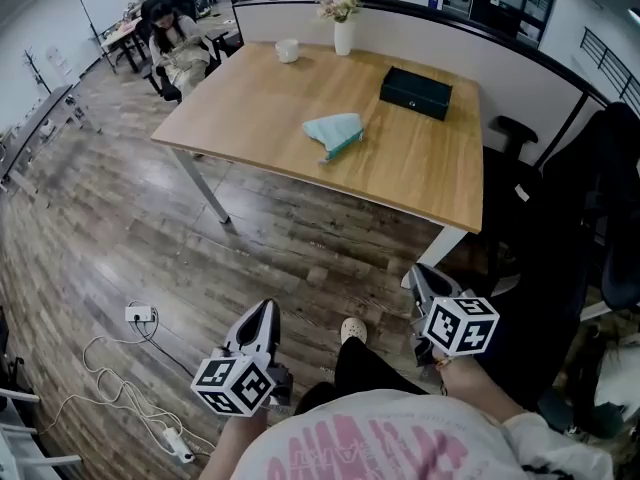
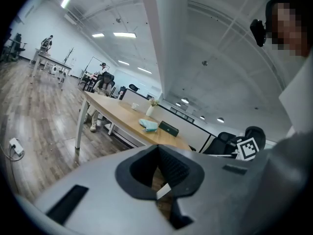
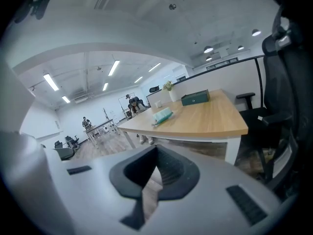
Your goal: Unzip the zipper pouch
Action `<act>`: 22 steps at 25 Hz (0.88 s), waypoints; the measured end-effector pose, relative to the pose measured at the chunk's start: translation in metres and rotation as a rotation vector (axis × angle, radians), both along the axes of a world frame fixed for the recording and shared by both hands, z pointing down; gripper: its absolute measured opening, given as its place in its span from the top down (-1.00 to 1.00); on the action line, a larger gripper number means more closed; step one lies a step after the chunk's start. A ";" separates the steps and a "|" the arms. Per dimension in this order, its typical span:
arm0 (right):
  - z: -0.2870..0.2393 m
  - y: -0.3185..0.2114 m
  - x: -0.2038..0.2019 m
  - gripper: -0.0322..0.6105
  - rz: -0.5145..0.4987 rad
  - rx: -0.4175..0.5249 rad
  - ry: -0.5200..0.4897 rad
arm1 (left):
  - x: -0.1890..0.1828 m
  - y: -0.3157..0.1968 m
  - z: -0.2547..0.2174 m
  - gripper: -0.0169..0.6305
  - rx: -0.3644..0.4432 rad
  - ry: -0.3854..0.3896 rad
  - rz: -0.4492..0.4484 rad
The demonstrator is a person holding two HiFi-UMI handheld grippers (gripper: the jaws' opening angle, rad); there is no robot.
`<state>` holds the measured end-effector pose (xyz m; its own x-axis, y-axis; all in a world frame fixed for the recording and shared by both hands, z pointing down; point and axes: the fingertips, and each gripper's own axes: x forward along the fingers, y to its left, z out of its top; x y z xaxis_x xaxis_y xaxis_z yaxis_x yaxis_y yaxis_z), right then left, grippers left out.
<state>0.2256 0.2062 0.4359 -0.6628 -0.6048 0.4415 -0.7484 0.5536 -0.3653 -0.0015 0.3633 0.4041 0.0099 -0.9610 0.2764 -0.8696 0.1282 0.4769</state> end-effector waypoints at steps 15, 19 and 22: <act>-0.028 -0.176 -0.059 0.91 -0.001 0.044 -0.029 | -0.057 -0.175 -0.029 0.95 0.038 -0.041 0.011; -0.029 -0.221 -0.068 0.91 0.010 0.053 -0.040 | -0.064 -0.228 -0.027 0.95 0.048 -0.052 0.045; -0.023 -0.244 -0.073 0.91 0.016 0.051 -0.042 | -0.062 -0.261 -0.022 0.95 0.054 -0.052 0.096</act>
<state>0.1530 -0.0381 0.4126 -0.6698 -0.6367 0.3820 -0.7423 0.5600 -0.3679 -0.0634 0.1026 0.3824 0.0893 -0.9698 0.2271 -0.9003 0.0189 0.4349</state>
